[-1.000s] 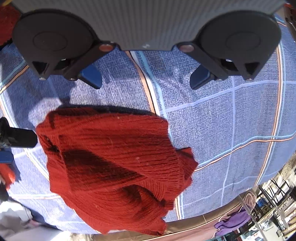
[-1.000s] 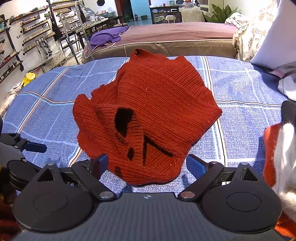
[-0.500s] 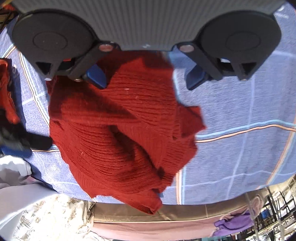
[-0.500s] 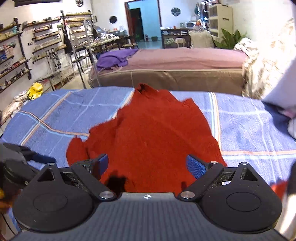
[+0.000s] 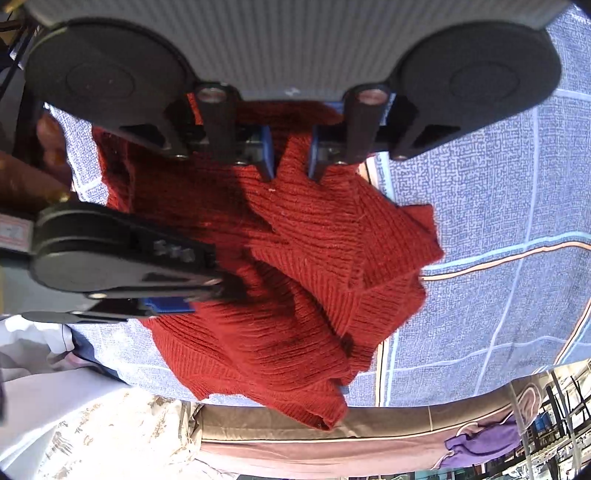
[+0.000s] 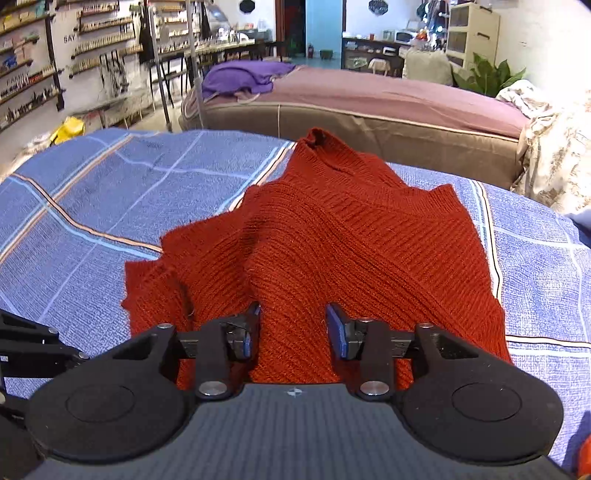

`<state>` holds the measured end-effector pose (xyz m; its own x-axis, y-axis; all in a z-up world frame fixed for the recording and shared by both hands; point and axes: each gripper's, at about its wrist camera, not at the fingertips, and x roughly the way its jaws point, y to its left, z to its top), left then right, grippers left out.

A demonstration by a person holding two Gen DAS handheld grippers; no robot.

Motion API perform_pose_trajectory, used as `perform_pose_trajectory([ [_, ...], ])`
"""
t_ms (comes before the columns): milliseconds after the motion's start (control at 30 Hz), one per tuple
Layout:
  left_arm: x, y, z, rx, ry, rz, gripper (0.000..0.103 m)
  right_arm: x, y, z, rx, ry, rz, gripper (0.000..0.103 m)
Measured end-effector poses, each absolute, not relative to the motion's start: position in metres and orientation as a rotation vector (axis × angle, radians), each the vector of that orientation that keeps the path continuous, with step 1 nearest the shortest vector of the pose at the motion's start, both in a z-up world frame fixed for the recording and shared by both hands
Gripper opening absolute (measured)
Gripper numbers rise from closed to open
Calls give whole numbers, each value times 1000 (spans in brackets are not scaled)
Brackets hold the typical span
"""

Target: Fold small clothes

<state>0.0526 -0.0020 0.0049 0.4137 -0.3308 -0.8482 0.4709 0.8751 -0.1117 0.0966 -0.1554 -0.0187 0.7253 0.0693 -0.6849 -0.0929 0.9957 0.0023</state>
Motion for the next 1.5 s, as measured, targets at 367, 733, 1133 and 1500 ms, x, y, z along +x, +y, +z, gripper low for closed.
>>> perform_pose_trajectory([
  [367, 28, 36, 37, 106, 995, -482, 12, 8, -226, 32, 195, 597, -68, 19],
  [733, 7, 74, 34, 218, 987, -303, 23, -39, -241, 33, 108, 604, -274, 19],
  [1133, 66, 54, 46, 252, 710, -325, 103, -48, -235, 37, 105, 591, -250, 73],
  [1500, 142, -12, -12, 308, 851, -466, 40, -62, -235, 32, 95, 622, -225, 98],
])
